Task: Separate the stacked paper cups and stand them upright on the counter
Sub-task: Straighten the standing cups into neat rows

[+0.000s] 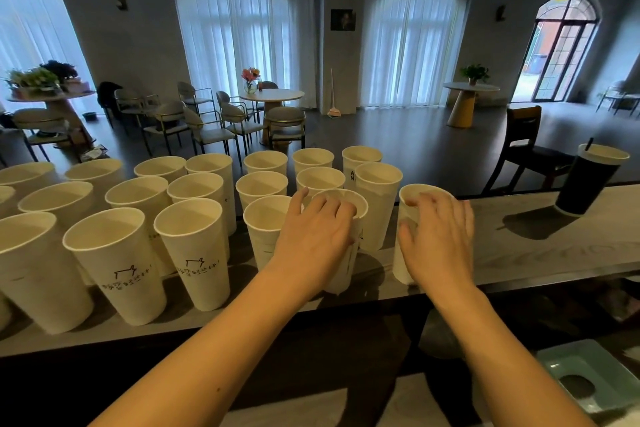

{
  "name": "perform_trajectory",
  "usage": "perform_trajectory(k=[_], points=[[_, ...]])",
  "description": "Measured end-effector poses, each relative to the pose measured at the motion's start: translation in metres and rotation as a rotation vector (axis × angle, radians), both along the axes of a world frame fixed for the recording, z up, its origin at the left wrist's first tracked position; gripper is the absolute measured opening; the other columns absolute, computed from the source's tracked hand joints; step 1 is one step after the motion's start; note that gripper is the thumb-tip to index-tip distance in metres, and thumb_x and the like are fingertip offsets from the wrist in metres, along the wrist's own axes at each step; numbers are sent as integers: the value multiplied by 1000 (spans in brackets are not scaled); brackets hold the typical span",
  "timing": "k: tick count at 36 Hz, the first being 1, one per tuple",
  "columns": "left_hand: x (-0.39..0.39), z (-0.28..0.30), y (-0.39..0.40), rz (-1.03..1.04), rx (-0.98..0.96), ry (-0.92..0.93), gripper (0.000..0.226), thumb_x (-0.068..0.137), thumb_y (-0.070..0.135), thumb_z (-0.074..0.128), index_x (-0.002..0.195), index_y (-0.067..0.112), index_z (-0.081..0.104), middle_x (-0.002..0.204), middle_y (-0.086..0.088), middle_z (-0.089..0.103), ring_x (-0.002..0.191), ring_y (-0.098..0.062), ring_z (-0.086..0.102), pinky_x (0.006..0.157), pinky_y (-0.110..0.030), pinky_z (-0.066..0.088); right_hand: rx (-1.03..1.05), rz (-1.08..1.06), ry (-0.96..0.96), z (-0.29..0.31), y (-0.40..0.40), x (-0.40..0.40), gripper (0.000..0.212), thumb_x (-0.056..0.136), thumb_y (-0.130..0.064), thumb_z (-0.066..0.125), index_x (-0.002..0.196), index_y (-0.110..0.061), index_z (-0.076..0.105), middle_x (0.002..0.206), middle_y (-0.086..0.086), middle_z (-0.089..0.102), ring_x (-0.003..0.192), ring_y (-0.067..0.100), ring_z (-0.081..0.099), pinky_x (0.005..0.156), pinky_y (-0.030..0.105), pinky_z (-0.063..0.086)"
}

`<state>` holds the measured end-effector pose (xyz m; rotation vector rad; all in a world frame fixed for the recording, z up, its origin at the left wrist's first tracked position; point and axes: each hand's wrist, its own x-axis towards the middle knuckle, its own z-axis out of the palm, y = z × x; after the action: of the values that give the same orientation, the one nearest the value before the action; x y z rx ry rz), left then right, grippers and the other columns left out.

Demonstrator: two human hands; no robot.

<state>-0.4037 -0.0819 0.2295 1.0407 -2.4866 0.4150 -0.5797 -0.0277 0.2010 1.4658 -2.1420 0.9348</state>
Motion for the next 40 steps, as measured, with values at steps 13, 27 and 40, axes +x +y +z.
perform_trajectory(k=[13,27,40], points=[[7,2,-6,-7,-47,-127,40,89,20,64,127,22,51,126,-1,62,126,-23,49,118,-56,13,29,213,-81,4,-10,15,21,97,-19,60,117,-21,65,116,1,67,117,20,56,118,42,27],[9,5,-4,8,-37,-153,44,88,16,64,130,20,51,129,-4,60,130,-24,47,120,-53,6,42,167,86,4,-8,12,21,90,-18,70,111,-19,70,104,2,72,106,22,64,117,49,28],[29,3,2,-10,-15,16,61,85,35,68,139,21,44,140,-5,50,132,-27,39,115,-43,24,-31,259,106,7,-3,26,47,77,-15,76,122,-12,62,121,6,62,119,25,52,111,40,34]])
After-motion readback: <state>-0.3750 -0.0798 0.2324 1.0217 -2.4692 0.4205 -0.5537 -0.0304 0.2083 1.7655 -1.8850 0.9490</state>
